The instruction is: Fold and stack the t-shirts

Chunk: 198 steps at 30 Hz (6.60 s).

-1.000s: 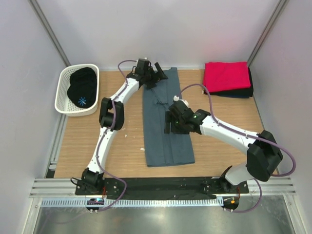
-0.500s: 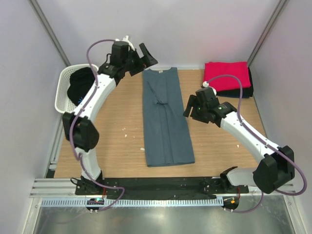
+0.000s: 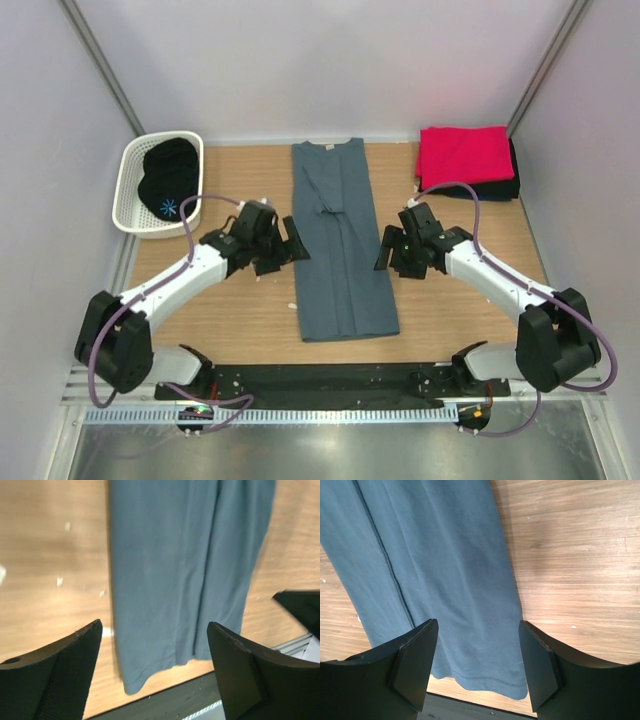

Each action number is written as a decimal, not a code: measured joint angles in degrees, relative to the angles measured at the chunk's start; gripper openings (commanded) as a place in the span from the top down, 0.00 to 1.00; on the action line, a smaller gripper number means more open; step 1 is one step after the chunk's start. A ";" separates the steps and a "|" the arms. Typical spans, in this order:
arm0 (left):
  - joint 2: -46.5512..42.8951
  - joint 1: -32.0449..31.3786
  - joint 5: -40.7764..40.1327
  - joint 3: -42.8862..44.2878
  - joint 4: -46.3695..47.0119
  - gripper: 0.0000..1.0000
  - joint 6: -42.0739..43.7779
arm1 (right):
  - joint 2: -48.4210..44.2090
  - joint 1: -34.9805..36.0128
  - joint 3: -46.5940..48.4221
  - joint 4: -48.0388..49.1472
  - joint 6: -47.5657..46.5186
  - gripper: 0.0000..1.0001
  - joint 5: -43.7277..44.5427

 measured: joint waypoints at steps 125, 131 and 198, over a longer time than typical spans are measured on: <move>-5.09 -19.80 -10.34 -11.34 -13.22 1.00 -22.21 | -15.67 1.31 -18.56 1.68 13.35 0.99 -12.39; -5.07 -14.36 -10.99 -3.76 -15.72 1.00 -16.90 | -9.29 1.31 -6.67 2.29 9.70 0.99 -11.02; 35.36 4.79 -10.58 33.75 -8.85 1.00 4.09 | 32.20 -5.95 28.06 11.63 -3.23 0.99 -10.32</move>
